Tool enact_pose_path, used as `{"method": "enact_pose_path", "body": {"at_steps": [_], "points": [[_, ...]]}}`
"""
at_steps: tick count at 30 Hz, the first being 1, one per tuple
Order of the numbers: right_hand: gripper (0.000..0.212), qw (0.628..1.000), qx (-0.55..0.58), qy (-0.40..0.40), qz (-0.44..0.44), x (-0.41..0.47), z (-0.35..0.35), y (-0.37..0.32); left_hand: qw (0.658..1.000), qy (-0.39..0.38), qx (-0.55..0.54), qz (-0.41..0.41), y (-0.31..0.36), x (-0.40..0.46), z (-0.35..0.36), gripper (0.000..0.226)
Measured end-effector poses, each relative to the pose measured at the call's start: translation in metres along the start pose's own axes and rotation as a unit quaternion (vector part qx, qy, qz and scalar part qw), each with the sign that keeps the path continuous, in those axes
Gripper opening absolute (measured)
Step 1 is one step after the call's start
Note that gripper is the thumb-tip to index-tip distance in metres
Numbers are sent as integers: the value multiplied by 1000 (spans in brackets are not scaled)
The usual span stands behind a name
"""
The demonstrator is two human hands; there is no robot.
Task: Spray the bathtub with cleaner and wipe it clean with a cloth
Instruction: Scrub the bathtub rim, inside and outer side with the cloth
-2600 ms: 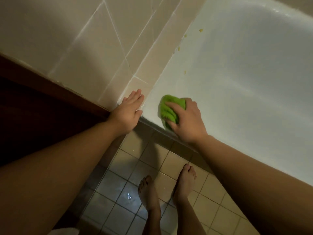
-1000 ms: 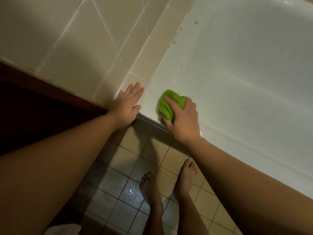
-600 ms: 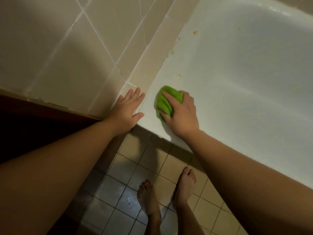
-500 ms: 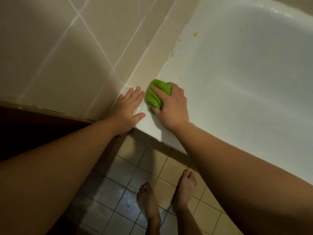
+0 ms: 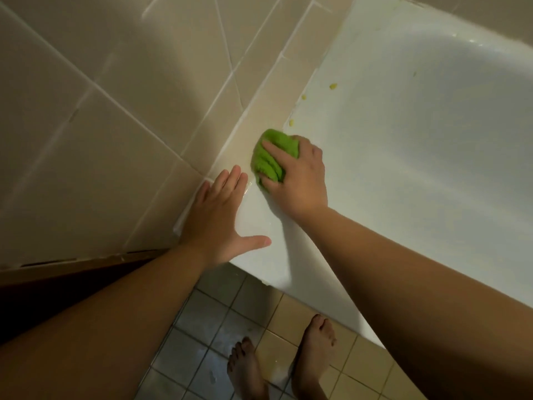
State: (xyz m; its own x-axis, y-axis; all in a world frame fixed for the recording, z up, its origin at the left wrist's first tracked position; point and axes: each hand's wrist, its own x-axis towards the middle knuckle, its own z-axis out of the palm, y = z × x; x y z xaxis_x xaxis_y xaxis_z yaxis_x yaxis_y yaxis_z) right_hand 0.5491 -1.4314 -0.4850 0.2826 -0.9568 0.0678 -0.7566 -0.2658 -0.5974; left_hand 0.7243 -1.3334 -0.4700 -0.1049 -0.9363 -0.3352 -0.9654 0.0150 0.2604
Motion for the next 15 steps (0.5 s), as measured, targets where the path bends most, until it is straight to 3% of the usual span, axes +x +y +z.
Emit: {"method": "enact_pose_path", "body": {"at_steps": [4, 10, 12, 15], "points": [[61, 995, 18, -32, -93, -25, -15, 23, 1000, 15, 8, -11, 3, 0, 3, 133], [59, 999, -4, 1, 49, 36, -22, 31, 999, 34, 20, -28, 11, 10, 0, 133], [59, 999, -29, -4, 43, 45, -16, 19, 999, 38, 21, -27, 13, 15, -1, 133], [60, 999, -17, -20, -34, 16, -12, 11, 999, 38, 20, -28, 15, 23, -2, 132]]}}
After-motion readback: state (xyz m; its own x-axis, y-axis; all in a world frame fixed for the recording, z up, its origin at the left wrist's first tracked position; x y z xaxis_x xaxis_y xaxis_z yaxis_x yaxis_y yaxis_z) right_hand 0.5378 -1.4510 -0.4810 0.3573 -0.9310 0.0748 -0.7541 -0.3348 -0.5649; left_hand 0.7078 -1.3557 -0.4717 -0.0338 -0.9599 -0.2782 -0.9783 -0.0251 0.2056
